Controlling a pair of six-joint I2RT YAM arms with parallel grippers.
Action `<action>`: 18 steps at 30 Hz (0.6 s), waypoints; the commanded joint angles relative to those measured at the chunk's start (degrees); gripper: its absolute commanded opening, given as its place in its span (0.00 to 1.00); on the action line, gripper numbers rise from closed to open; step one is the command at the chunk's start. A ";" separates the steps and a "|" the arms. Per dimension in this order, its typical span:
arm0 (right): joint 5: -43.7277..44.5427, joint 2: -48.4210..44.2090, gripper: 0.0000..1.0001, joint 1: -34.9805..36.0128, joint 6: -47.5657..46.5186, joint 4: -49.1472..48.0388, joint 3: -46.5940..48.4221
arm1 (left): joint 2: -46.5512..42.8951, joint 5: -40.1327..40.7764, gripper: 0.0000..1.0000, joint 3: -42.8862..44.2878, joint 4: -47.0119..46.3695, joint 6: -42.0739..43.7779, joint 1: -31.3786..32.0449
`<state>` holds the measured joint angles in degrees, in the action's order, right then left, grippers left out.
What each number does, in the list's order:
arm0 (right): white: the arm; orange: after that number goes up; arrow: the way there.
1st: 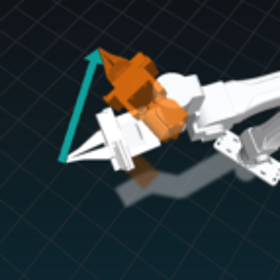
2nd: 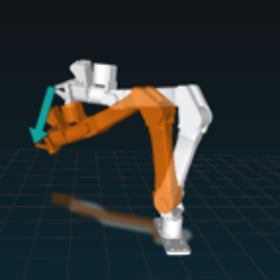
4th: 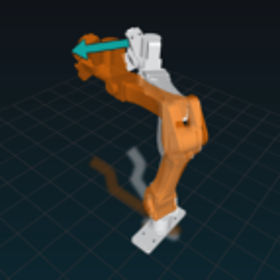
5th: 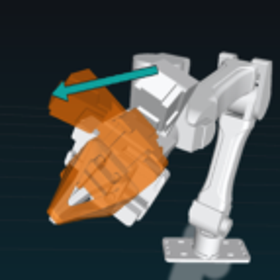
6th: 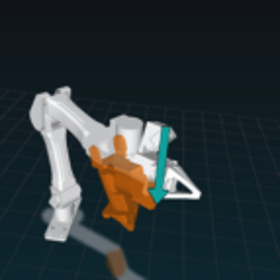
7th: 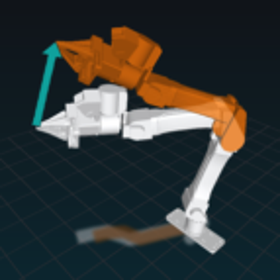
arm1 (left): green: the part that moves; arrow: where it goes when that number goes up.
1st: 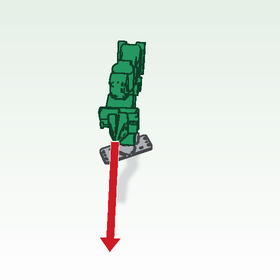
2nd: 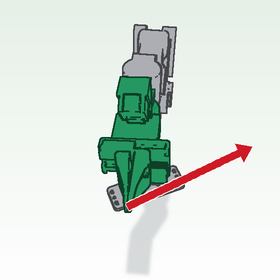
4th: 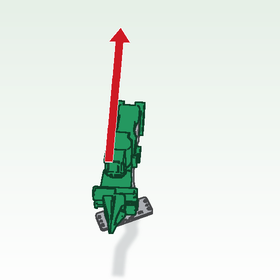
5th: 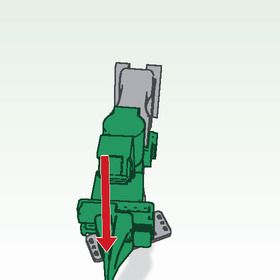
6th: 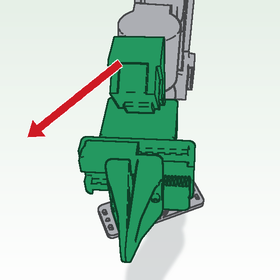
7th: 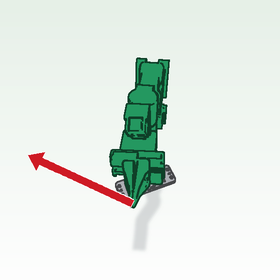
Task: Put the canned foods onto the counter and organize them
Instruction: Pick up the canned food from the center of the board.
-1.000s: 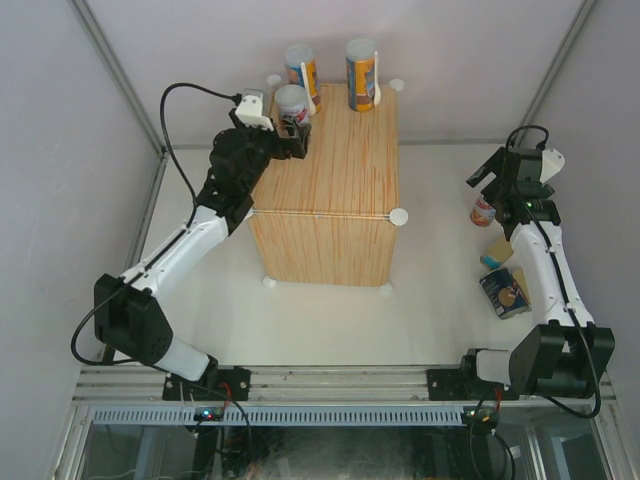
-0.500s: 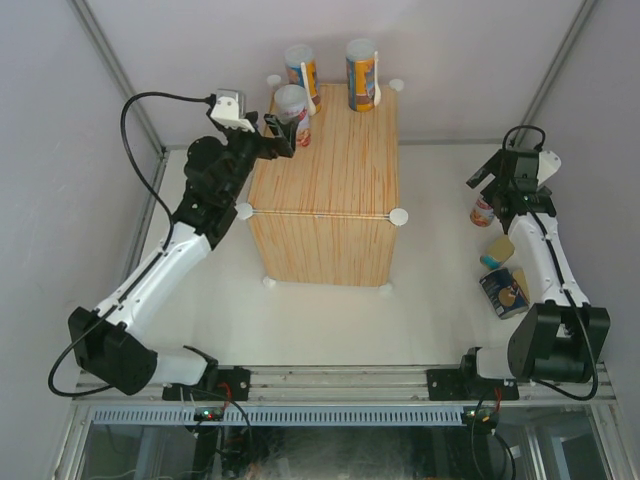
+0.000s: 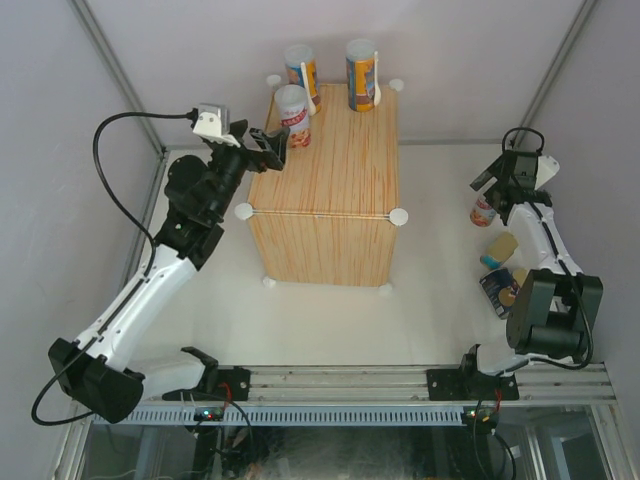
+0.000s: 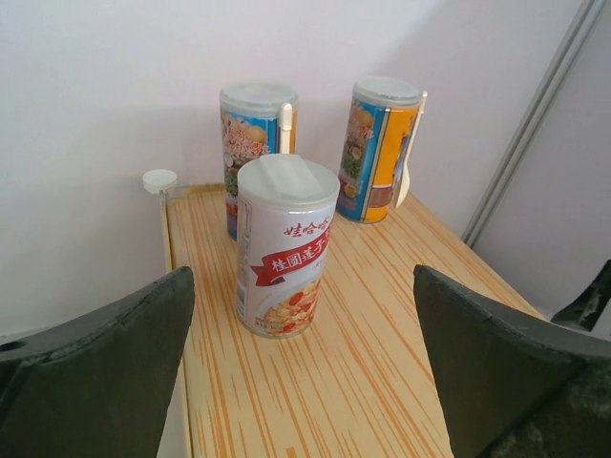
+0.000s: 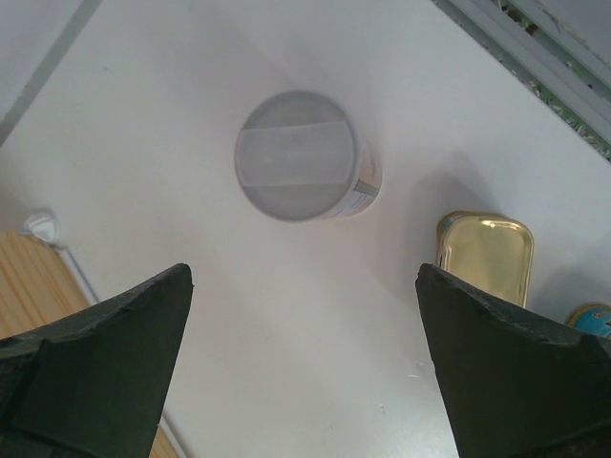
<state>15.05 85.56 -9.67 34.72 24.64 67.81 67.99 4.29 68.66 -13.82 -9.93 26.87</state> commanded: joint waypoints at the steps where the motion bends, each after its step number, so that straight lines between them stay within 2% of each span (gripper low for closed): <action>1: 0.09 1.77 1.00 -0.03 -0.37 -3.63 1.47 | -2.90 0.49 1.00 -1.34 -1.12 0.76 0.46; 18: 1.49 11.40 0.99 0.03 -1.82 -4.71 7.53 | -3.16 -0.29 1.00 -2.22 -2.45 2.15 0.51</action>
<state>15.16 95.26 -9.61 34.13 22.37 71.88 65.49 4.32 67.22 -14.04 -9.37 27.09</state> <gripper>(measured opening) 0.994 0.998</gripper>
